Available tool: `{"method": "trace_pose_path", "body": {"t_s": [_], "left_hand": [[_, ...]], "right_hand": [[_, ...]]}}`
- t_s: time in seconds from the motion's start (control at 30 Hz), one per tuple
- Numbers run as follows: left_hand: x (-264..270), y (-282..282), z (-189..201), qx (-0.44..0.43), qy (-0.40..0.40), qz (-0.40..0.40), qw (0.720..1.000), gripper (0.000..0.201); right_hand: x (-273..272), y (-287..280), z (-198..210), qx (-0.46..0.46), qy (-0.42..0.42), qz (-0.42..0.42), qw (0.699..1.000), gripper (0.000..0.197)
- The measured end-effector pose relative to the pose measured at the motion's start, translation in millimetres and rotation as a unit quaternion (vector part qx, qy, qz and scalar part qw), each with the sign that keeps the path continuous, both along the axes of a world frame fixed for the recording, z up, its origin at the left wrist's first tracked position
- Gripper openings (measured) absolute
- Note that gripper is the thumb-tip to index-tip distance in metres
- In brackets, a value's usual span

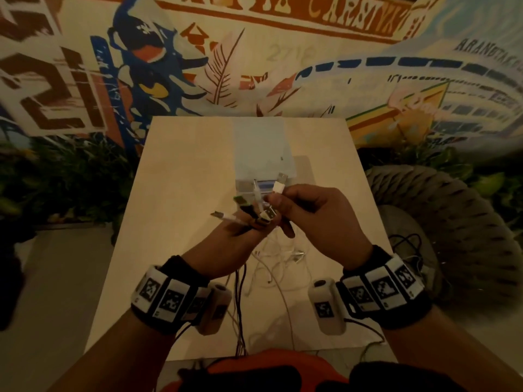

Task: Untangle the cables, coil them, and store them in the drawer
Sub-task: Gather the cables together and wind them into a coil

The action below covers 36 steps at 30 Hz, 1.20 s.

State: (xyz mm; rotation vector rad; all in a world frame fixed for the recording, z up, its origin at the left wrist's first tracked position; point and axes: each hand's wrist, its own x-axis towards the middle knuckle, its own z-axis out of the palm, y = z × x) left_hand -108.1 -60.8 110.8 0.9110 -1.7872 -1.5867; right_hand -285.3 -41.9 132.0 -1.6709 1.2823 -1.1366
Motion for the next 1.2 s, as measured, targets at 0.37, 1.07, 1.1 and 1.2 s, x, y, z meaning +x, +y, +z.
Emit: {"method": "trace_pose_path", "body": {"t_s": [0.37,1.07,1.1,1.2], "left_hand": [[-11.0,-9.1,20.6,-0.063,0.100,0.098,0.988,0.048],[-4.3,-10.1,-15.1,0.184,0.212,0.145,0.949,0.030],[-6.2,-8.9,-15.5,0.194,0.207,0.132,0.950,0.032],[-13.2,-2.7,-12.7,0.220,0.188,0.093,0.953,0.034]], "right_hand": [[18.5,2.6,-41.2,0.211,-0.081,0.180,0.957,0.033],[-76.2,112.9,-195.4,0.466,0.187,0.126,0.855,0.047],[-82.8,119.1,-198.5,0.466,0.219,0.149,0.844,0.045],[-96.2,118.1,-172.3,0.451,0.237,0.200,0.837,0.065]]}}
